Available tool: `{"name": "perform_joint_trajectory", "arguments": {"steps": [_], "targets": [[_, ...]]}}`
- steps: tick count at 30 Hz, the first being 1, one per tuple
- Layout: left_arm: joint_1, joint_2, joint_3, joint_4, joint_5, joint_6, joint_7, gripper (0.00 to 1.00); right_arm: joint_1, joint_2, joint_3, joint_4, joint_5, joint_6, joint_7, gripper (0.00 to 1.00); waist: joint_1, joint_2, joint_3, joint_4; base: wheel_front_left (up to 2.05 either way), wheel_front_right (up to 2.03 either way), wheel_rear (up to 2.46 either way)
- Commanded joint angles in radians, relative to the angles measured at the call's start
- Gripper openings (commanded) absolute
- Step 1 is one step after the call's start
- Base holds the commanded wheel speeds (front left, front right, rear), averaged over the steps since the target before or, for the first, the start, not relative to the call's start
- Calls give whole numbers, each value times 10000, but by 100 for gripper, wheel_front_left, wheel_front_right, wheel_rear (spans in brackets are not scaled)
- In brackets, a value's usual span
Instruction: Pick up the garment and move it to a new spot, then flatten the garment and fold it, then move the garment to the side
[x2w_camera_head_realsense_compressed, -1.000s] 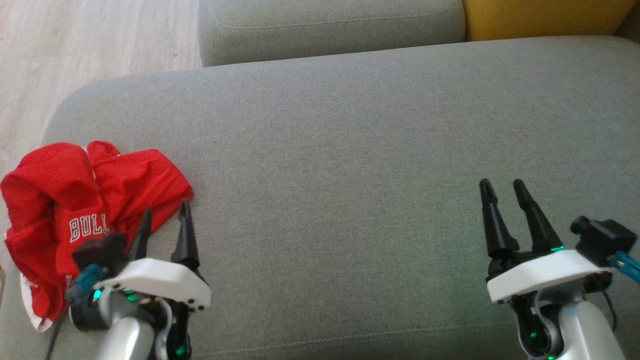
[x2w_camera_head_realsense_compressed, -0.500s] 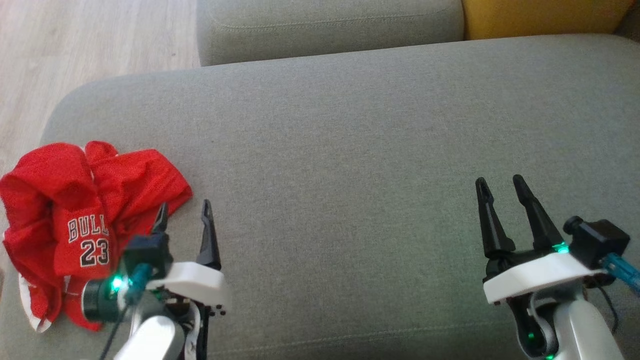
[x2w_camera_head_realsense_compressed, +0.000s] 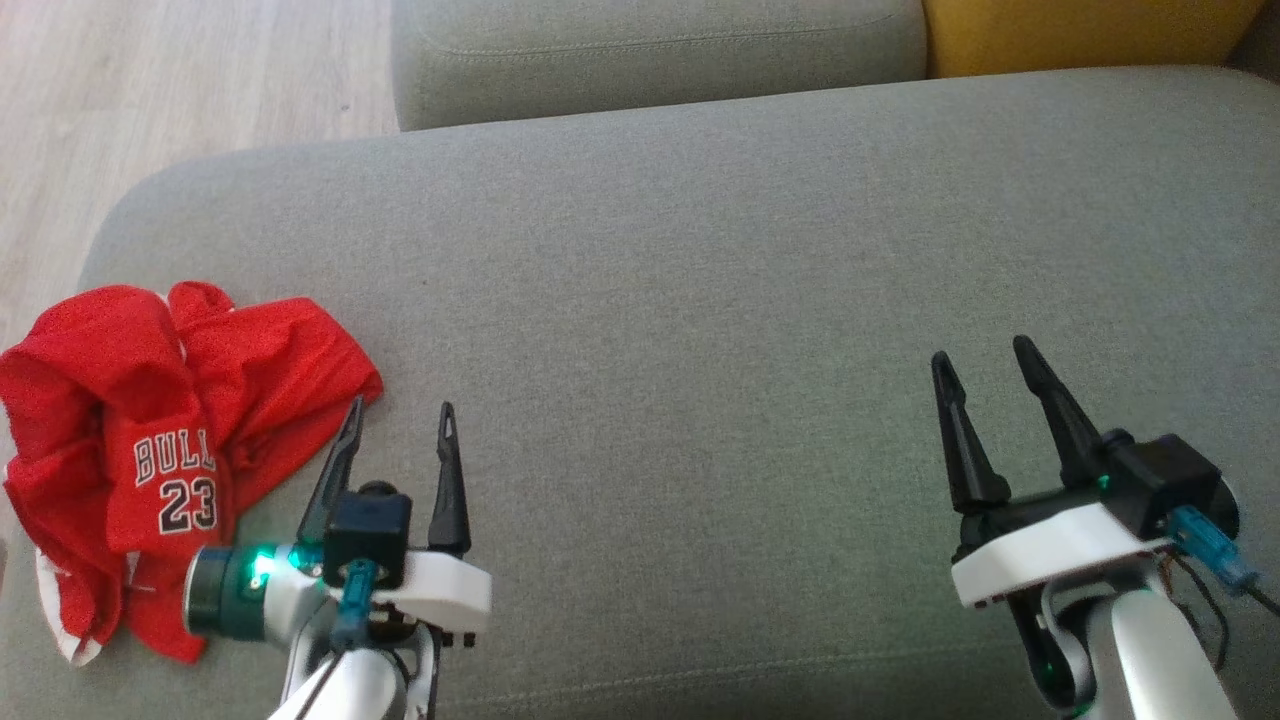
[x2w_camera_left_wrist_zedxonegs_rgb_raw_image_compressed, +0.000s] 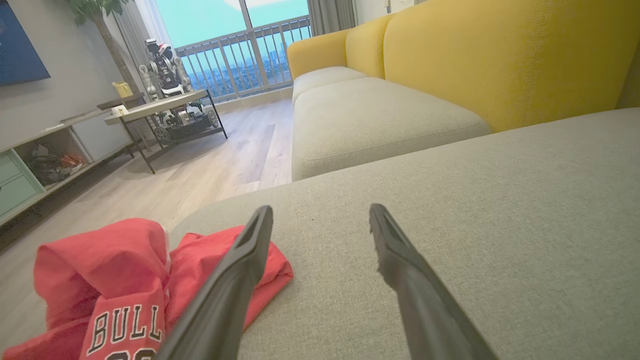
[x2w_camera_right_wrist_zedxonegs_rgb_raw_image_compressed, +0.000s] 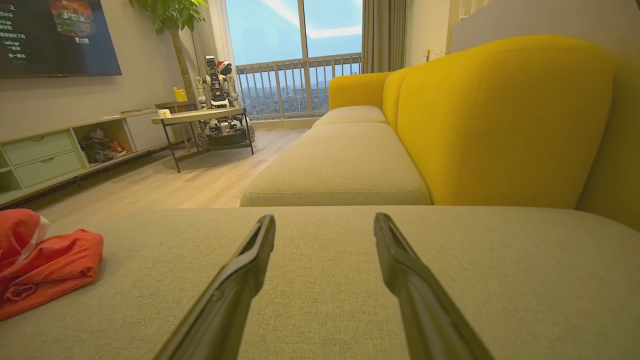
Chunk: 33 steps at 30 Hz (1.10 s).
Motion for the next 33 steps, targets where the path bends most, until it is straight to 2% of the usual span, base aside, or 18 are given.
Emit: {"name": "perform_joint_trajectory", "arguments": {"steps": [1, 6, 10, 18, 22, 23, 28, 29, 33], "targets": [[-706, 347, 191, -370, 303, 156, -137, 100, -542, -116, 259, -411, -317, -1, -139, 100, 0, 0, 8, 3, 0, 0, 0], [-771, 441, -139, -502, 617, 363, -286, 100, -574, -123, 336, -442, -805, -1, -287, 100, 0, 0, 34, 6, 0, 0, 0], [-694, 354, -42, -733, 567, 423, -405, 100, -575, -129, 342, -253, -445, -2, -405, 100, 0, 0, 58, 6, 0, 0, 0], [-315, 100, 446, -1014, 930, 165, -642, 100, -629, -139, 258, 177, -228, -2, -641, 100, 0, 0, 75, -4, 0, 0, 0], [-75, -182, 859, -1070, 879, -106, -731, 100, -662, -144, 219, 450, 130, -2, -729, 100, 0, 0, 71, -4, 0, 0, 0], [89, -365, 1155, -965, 817, -460, -749, 100, -684, -144, 212, 709, 588, -2, -747, 100, 0, 0, 58, -4, 0, 0, 0], [467, -918, 1920, -557, 615, -1373, -749, 100, -792, -144, 218, 1242, 1310, -2, -747, 100, 0, 0, 45, 6, 0, 0, 0], [467, -918, 1920, -557, 615, -1373, -749, 100, -792, -144, 218, 1242, 1310, -2, -747, 100, 0, 0, 45, 6, 0, 0, 0], [639, -1285, 2455, -311, 750, -1944, -749, 100, -859, -144, 233, 1393, 1240, -2, -747, 100, 0, 0, 38, 23, 0, 0, 0]]}}
